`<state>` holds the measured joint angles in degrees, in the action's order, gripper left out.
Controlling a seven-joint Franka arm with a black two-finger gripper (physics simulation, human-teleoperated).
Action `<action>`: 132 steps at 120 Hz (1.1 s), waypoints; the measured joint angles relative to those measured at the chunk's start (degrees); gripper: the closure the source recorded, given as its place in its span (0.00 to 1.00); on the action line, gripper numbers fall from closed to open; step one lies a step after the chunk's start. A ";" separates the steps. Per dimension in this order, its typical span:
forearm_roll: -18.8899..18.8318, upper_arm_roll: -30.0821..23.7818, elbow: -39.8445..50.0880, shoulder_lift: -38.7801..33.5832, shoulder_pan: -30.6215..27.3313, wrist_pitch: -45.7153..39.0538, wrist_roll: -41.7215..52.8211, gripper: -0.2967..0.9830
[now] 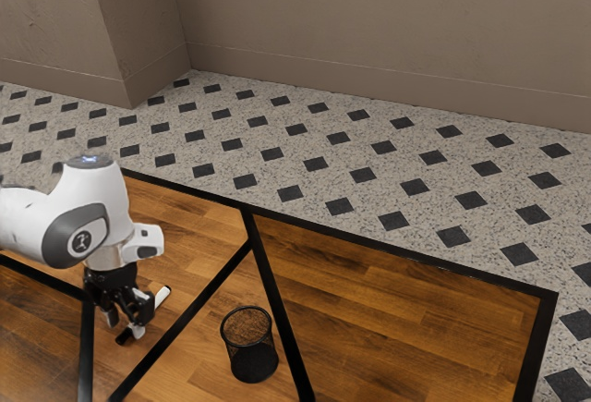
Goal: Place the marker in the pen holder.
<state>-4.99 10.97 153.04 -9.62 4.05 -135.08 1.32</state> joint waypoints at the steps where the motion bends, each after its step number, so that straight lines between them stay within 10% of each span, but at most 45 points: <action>1: 0.02 0.00 0.00 0.18 -0.03 -0.17 -0.13 0.48; 132: -0.21 1.37 -0.57 6.86 -2.08 -5.20 -7.97 0.77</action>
<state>-5.20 12.34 152.46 -2.76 1.97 -140.28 -6.65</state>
